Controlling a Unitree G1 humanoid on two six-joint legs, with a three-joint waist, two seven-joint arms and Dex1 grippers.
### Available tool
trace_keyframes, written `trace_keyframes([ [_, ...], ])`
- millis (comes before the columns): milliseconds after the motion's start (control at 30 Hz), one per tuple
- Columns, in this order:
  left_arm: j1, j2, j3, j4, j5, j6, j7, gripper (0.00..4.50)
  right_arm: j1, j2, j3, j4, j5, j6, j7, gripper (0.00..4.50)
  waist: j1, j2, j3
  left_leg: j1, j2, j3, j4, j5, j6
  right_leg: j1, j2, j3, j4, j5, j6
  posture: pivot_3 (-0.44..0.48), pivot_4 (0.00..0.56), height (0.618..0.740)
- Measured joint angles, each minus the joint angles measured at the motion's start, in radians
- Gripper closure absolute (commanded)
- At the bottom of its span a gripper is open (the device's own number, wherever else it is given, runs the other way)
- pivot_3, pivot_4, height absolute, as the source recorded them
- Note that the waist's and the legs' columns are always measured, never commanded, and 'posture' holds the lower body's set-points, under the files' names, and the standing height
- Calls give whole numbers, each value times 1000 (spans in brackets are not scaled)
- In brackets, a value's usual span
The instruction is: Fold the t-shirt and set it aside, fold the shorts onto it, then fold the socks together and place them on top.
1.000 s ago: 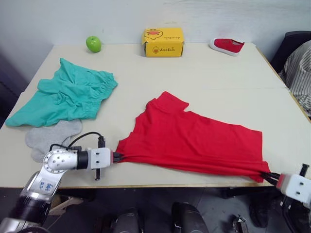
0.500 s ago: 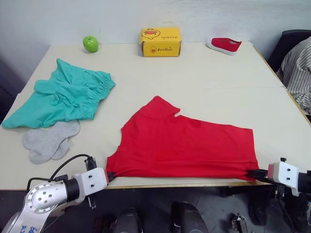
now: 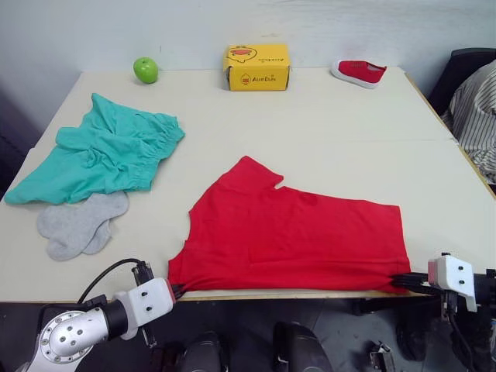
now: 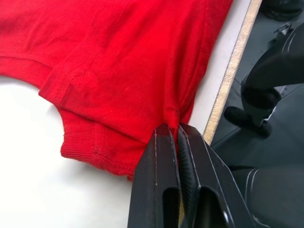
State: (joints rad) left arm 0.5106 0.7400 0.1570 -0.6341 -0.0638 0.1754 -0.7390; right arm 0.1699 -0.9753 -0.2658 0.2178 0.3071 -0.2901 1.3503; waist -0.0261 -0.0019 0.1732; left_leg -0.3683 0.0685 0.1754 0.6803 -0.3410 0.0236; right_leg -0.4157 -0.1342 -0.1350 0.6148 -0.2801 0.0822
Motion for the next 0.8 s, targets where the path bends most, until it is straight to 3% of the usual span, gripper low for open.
trace_keyframes([
  [167,-12,17,60,28,-89,-5,-74,2534,64,-5,-21,-86,60,119,27,2861,4,0,0,-1,1,0,0,0,0,-1,0,0,0,0,0,0,150,740],
  [433,-1,108,298,64,-385,129,-272,13,202,-81,-208,-218,167,330,74,87,3,-1,1,-2,2,0,0,0,0,-2,1,0,0,0,-1,0,150,740],
  [567,-54,167,358,113,-490,242,-325,3,191,-82,-238,-242,208,442,59,37,1,-2,2,-2,1,0,0,0,-1,-2,2,0,0,-1,-1,0,150,740],
  [667,-189,191,358,198,-563,333,-329,3,97,-80,-239,-242,227,506,18,37,1,-1,3,-2,1,0,1,0,-1,-3,2,0,1,0,-1,0,150,740],
  [733,-275,205,336,242,-578,370,-321,3,31,-79,-237,-233,234,537,-9,37,1,-1,3,-3,0,0,0,1,-2,-3,2,0,1,0,-1,0,150,740],
  [800,-437,200,247,327,-564,405,-292,3,-91,-76,-189,-196,231,593,-56,37,0,-1,3,-2,-1,1,1,4,-7,-3,2,0,4,0,0,0,150,740],
])
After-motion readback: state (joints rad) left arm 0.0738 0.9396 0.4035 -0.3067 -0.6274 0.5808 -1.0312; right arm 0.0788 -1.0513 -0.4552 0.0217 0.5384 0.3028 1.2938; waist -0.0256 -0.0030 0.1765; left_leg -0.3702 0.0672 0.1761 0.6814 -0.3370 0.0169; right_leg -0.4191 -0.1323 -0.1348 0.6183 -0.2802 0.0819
